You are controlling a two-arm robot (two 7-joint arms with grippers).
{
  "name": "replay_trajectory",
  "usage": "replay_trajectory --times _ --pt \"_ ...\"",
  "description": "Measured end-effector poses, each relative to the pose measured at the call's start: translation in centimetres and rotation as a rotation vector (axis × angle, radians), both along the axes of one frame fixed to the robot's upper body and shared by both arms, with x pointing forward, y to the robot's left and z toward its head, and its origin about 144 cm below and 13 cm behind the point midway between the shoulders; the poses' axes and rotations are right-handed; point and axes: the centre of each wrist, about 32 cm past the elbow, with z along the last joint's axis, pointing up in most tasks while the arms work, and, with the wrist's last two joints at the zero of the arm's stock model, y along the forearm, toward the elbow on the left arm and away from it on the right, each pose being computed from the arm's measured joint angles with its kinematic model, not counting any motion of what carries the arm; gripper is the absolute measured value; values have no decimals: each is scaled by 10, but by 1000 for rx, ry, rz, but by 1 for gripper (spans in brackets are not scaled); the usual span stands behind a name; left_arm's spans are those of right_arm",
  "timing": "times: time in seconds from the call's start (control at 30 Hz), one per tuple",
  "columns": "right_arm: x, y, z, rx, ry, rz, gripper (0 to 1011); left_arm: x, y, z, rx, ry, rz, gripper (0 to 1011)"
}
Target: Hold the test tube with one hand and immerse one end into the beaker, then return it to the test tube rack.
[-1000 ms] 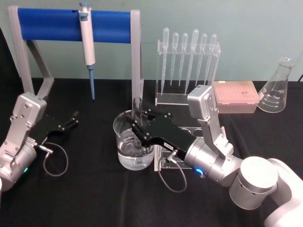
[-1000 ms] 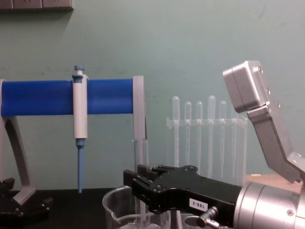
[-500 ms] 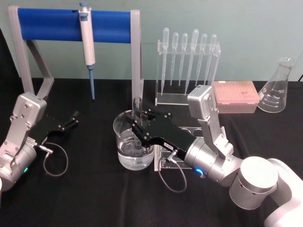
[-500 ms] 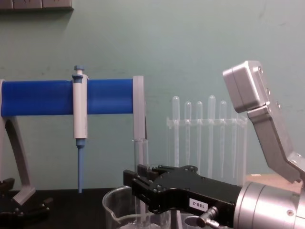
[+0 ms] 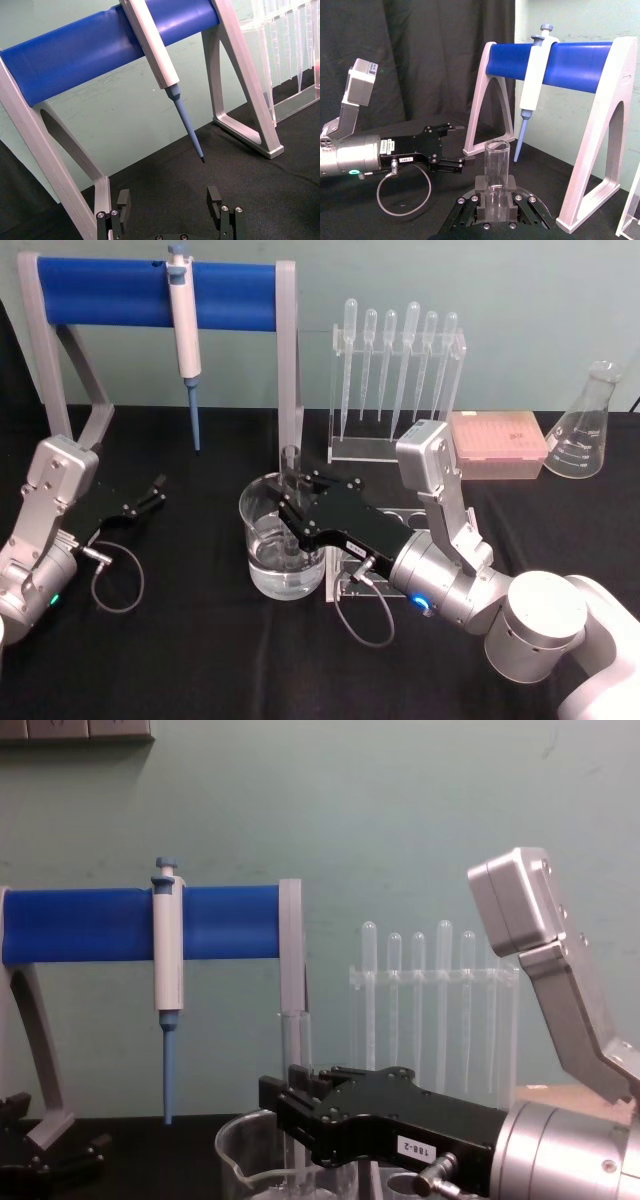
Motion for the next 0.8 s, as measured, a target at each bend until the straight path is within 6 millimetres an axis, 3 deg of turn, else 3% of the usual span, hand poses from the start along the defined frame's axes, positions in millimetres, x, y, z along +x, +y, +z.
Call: replay_trajectory --times 0.8 --pt "0 0 0 0 0 0 227 0 0 0 0 0 0 1000"
